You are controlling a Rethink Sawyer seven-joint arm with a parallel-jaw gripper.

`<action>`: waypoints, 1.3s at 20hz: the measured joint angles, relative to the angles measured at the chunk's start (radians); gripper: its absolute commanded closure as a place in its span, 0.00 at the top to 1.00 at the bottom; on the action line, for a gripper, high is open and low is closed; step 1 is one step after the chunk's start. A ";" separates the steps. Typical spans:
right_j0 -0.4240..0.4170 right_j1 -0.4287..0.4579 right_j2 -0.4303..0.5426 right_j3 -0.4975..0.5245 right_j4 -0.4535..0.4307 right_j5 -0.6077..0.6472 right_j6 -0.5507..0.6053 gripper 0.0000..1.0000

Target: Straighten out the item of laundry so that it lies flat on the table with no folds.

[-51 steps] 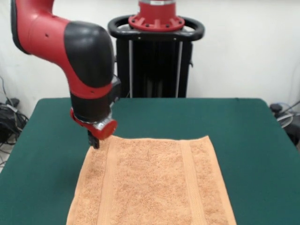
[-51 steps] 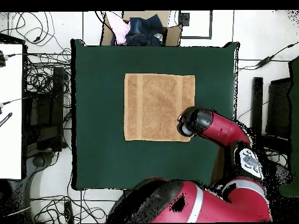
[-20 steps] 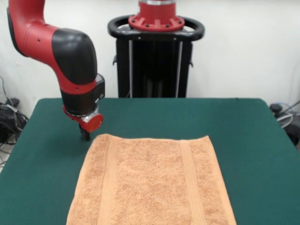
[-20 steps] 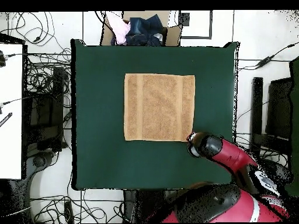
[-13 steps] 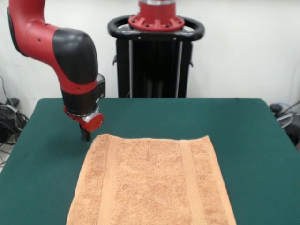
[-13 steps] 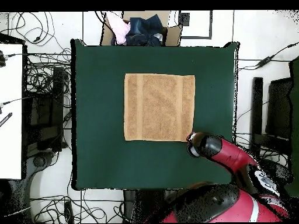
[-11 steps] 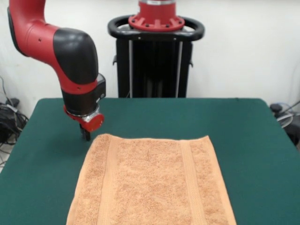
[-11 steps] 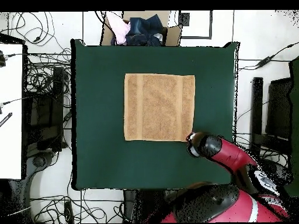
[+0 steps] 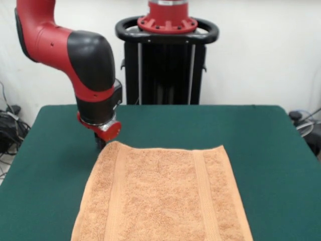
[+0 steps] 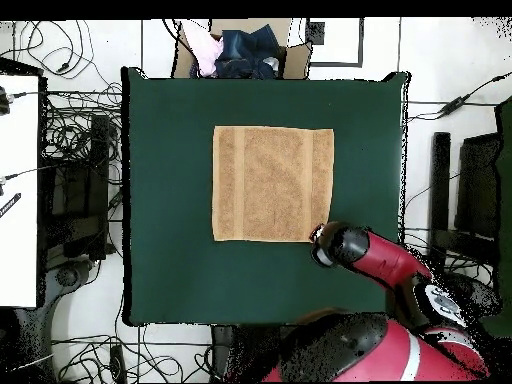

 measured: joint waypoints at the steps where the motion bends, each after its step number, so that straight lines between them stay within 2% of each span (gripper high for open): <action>1: 0.012 -0.009 0.001 0.000 0.002 0.030 0.000 0.00; 4: 0.029 -0.024 0.000 0.001 0.006 0.079 0.000 0.00; 9: 0.079 -0.081 0.002 0.002 0.022 0.238 0.000 0.00; 11: 0.084 -0.089 0.002 0.002 0.028 0.256 0.000 0.00; 19: 0.096 -0.087 0.002 -0.019 0.043 0.265 0.000 0.00; 26: 0.096 -0.020 0.002 -0.057 0.043 0.241 0.000 0.00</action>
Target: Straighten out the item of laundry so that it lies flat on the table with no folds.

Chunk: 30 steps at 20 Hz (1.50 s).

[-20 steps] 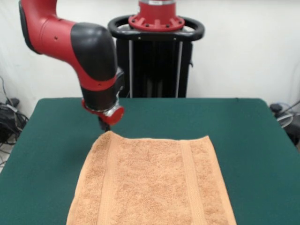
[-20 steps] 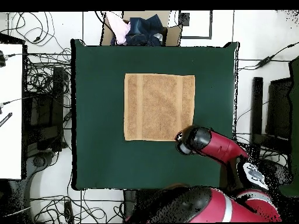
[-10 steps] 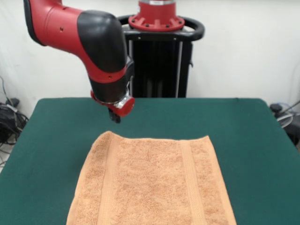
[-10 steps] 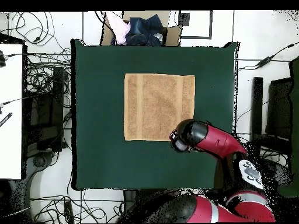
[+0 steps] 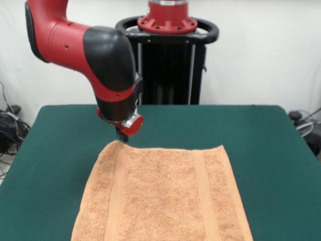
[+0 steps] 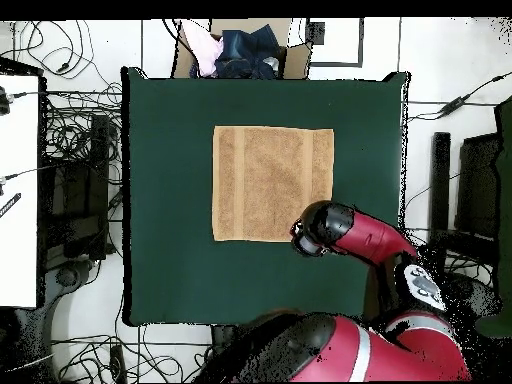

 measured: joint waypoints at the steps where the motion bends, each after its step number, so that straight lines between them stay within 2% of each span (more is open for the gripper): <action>1: 0.000 0.005 0.000 -0.001 0.000 -0.005 0.000 0.00; 8: 0.008 0.020 0.000 0.000 0.000 -0.033 0.000 0.00; 15: 0.029 0.057 -0.013 0.000 0.000 -0.136 0.000 0.00; 30: 0.173 0.106 -0.134 -0.065 0.012 -0.122 0.000 0.00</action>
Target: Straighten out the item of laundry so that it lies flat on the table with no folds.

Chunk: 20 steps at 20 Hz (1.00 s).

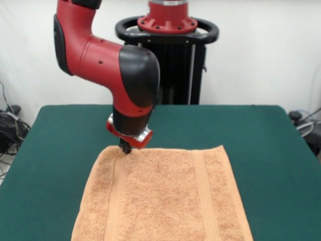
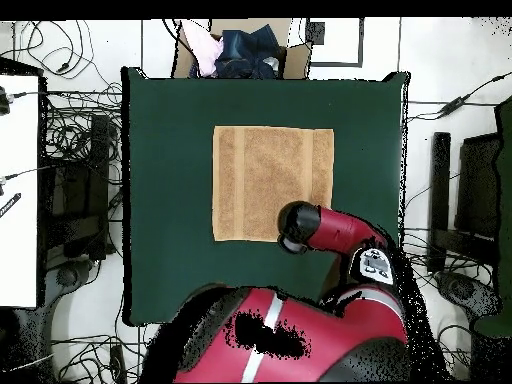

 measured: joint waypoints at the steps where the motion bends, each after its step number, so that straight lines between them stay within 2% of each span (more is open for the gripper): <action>1: 0.011 0.007 -0.008 -0.013 0.000 0.016 0.000 0.00; 20: 0.011 0.121 -0.022 -0.252 0.003 0.365 0.000 0.00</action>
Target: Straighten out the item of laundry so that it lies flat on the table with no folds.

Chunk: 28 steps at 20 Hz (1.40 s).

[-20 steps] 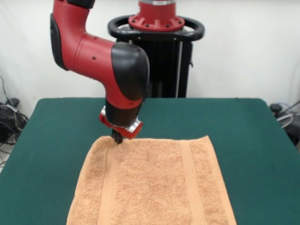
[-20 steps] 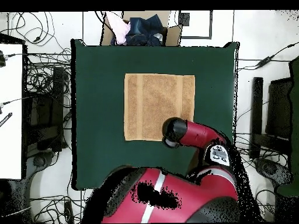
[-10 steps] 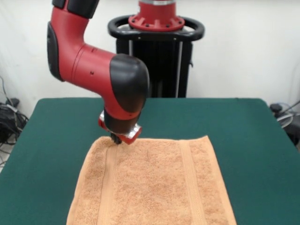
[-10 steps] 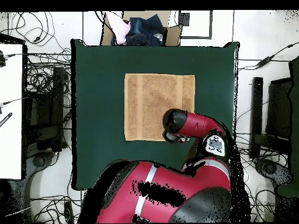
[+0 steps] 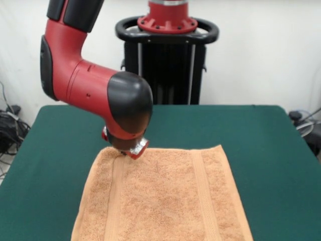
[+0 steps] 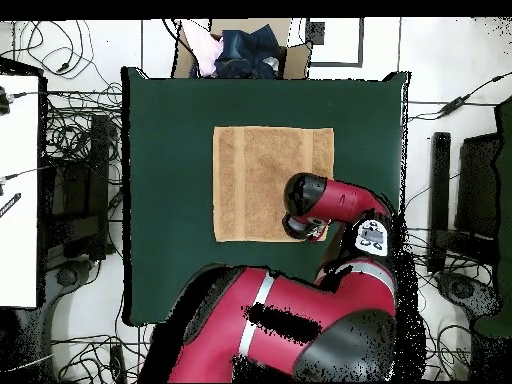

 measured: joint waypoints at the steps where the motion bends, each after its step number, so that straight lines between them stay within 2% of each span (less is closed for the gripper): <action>1: 0.000 0.005 0.000 -0.009 0.000 0.013 0.000 0.00; 28: -0.073 0.079 0.032 -0.143 0.052 0.234 0.000 0.00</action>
